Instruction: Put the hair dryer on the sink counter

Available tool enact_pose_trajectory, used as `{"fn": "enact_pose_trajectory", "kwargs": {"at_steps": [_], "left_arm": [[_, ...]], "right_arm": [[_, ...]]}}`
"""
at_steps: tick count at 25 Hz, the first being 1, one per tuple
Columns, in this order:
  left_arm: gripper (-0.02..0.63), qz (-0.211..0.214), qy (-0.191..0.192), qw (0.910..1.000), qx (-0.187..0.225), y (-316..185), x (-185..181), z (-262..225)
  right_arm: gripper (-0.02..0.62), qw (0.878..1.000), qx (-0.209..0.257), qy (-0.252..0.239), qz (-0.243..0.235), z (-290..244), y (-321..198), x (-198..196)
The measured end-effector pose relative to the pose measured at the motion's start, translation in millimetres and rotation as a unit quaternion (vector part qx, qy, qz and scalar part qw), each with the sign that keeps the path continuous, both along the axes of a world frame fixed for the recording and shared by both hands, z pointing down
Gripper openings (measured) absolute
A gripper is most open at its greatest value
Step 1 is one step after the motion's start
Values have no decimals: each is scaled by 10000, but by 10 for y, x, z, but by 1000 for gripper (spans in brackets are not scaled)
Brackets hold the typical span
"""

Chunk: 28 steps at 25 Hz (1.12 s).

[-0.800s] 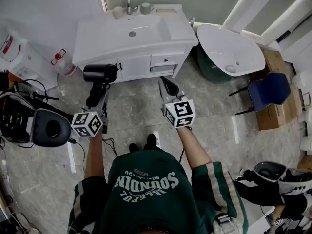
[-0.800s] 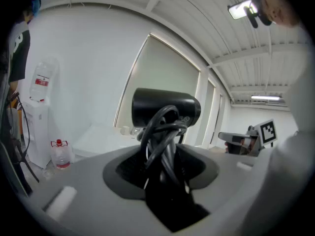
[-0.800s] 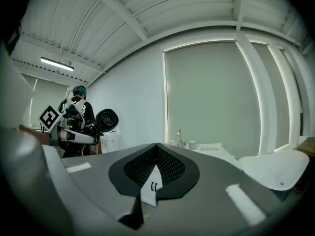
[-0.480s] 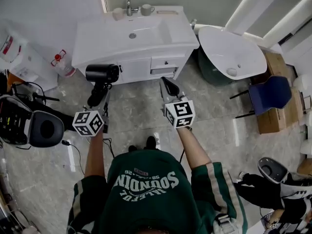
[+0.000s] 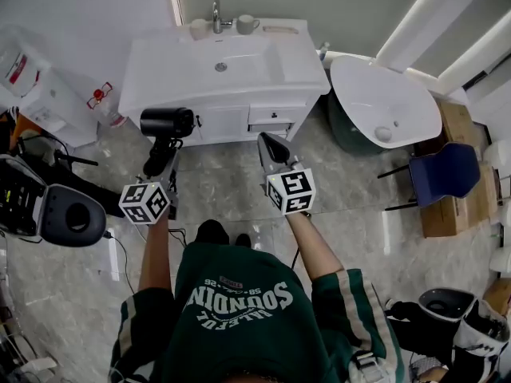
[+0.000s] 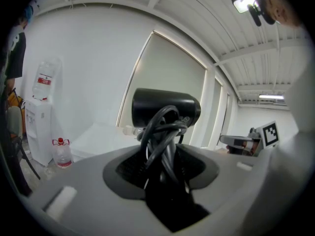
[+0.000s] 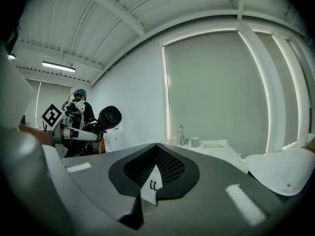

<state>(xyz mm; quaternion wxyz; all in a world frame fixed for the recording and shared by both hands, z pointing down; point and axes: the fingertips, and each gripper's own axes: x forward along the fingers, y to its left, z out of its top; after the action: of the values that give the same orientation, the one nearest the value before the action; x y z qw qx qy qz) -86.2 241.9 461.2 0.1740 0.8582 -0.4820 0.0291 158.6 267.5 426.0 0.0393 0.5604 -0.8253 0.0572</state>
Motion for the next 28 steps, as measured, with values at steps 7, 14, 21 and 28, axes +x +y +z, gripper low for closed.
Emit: {"fn": "enact_pose_trajectory", "kwargs": {"at_steps": [7, 14, 21, 28], "left_arm": [[229, -112, 16, 9999, 45, -279, 9, 8], [229, -138, 84, 9999, -28, -808, 6, 163], [229, 33, 47, 10000, -51, -1845, -62, 299], [229, 110, 6, 9998, -158, -2943, -317, 376]], "right_arm": [[3, 9998, 58, -31, -180, 7, -268, -52], [3, 9995, -92, 8, -298, 210, -724, -135], [3, 9993, -147, 65, -342, 329, -1656, -364], [3, 9993, -235, 71, -279, 364, -2755, -637]]}}
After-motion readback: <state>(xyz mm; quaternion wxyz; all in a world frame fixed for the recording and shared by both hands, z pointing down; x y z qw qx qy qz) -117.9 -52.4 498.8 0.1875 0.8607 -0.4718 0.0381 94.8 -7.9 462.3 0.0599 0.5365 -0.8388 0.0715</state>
